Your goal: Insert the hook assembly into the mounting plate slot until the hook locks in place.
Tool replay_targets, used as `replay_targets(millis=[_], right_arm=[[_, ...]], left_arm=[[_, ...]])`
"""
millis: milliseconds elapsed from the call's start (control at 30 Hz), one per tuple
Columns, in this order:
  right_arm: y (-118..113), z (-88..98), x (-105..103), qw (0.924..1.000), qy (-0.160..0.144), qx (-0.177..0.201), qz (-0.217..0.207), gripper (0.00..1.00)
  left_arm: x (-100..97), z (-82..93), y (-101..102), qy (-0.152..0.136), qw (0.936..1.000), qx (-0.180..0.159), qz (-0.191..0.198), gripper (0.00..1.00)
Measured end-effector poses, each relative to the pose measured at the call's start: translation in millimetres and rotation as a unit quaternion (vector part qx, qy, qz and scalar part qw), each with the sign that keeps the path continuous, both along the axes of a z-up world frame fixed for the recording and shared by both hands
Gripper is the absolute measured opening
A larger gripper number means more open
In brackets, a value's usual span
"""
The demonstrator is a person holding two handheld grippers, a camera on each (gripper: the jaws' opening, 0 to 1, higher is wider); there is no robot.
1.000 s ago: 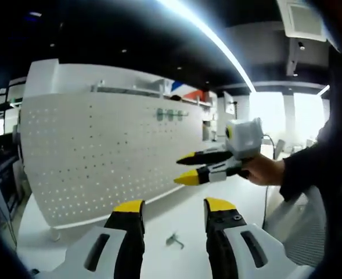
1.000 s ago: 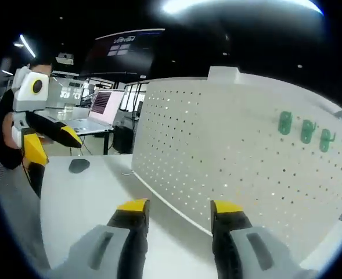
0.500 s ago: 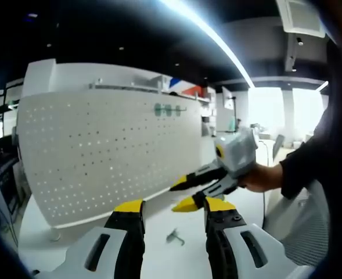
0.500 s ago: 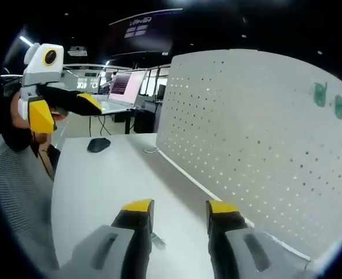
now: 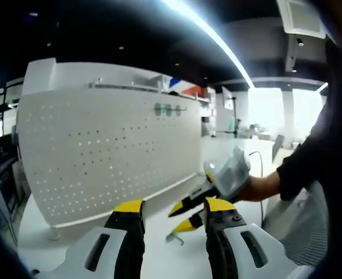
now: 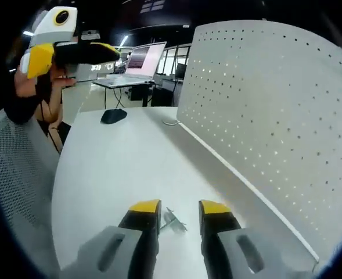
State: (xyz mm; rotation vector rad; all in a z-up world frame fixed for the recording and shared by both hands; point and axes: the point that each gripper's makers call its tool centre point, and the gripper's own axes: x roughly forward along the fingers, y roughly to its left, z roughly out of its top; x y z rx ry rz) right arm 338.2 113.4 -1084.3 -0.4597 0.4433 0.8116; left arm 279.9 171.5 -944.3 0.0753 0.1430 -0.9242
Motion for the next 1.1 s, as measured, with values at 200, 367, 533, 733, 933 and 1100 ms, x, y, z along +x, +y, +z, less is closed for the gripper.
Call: replay_targets(millis=[200,367,533,733,933,1100], right_arm=[[2,-10.8,1,0.9990,0.003,-0.039,0.022,0.12],[7,-20.8,0,0.9973,0.009,-0.062,0.038,0.08],[8,-29.0,-1,0.9949,0.012,-0.084,0.055,0.07],[3,-33.7,4,0.9930,0.012,-0.102,0.058,0.06],[5,-35.4,6,0.9911,0.005,-0.115,0.067,0.02],[6,-38.6,2,0.9908,0.013,-0.115,0.070,0.00]], left_arm=[[0.7,0.5,0,0.001,1.0000,-0.002,-0.001,0.41],[1.4,0.9,2,0.001,1.0000,-0.005,0.000,0.41],[2.8,0.3,3,0.003,1.0000,-0.006,0.000,0.41],[4.1,1.0,6,0.005,0.9999,-0.011,0.004,0.41],[4.9,0.6,8,0.008,0.9999,-0.013,0.007,0.40],[4.8,0.0,7,0.009,0.9999,-0.011,0.007,0.40]])
